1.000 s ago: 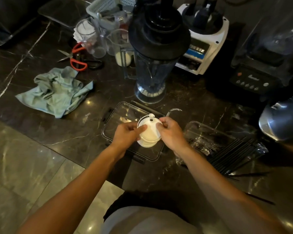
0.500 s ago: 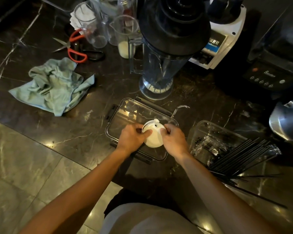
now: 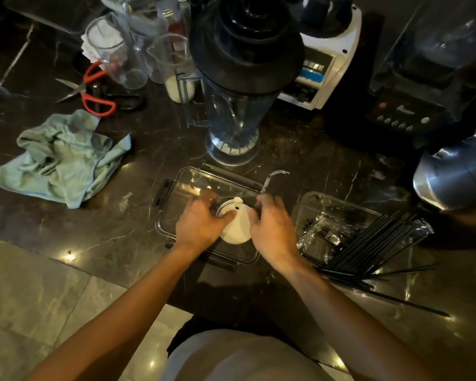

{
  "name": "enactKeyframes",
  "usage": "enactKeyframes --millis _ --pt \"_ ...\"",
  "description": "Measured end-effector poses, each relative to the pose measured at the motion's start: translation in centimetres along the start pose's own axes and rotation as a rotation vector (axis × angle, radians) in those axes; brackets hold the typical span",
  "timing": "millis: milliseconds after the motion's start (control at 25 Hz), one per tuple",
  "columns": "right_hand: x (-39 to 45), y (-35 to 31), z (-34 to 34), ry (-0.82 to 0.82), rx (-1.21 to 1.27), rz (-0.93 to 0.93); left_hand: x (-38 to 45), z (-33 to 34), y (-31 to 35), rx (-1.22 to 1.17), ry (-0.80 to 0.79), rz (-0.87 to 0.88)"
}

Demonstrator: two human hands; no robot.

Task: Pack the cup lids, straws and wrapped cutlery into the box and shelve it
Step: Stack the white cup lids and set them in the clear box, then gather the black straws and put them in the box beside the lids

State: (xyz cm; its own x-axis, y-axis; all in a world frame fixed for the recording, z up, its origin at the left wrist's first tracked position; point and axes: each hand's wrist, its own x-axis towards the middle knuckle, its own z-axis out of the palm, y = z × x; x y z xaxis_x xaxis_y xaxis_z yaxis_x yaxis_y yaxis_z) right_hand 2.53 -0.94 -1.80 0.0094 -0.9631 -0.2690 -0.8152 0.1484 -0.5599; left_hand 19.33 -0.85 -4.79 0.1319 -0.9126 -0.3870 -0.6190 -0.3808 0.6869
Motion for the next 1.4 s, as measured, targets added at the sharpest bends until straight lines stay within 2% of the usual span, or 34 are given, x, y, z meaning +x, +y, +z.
enactKeyframes --millis 80,160,320,440,640,800,1000,1080,1120,1200,1280,1400 --pt "-0.3 0.6 -2.0 0.080 0.006 -0.036 0.0 -0.1 2.8 -0.031 0.045 0.111" --pt "-0.5 2.0 -4.5 0.137 0.019 -0.001 0.0 0.6 6.2 -0.151 -0.006 0.197" --pt "-2.7 7.8 -9.9 0.294 0.112 0.152 -1.2 4.9 12.4 -0.171 -0.288 0.335" --pt "-5.1 12.4 -12.1 0.345 0.194 0.308 -2.3 8.3 14.4 -0.046 -0.460 0.387" --pt "-9.2 17.8 -13.8 0.362 0.273 0.479 -3.6 13.2 16.1 0.027 -0.618 0.281" --pt "-11.8 19.7 -14.9 0.306 0.160 0.510 -4.3 16.3 17.2 0.093 -0.658 0.272" --pt "-14.7 19.9 -16.8 0.459 0.207 0.439 -4.8 19.3 18.5 0.169 -0.690 0.291" --pt "-15.9 20.9 -17.3 0.495 0.143 0.502 -4.9 19.9 19.0 0.190 -0.690 0.301" --pt "-16.3 21.5 -17.4 0.470 0.139 0.566 -4.8 20.2 18.9 0.196 -0.703 0.302" --pt "-16.4 22.8 -17.0 0.314 0.265 0.657 -4.7 20.5 18.6 0.213 -0.726 0.293" --pt "-15.6 23.3 -16.4 0.166 0.373 0.636 -4.8 20.7 18.4 0.216 -0.778 0.282" --pt "-14.1 23.1 -15.6 0.133 0.327 0.565 -4.8 21.0 18.1 0.215 -0.841 0.272"
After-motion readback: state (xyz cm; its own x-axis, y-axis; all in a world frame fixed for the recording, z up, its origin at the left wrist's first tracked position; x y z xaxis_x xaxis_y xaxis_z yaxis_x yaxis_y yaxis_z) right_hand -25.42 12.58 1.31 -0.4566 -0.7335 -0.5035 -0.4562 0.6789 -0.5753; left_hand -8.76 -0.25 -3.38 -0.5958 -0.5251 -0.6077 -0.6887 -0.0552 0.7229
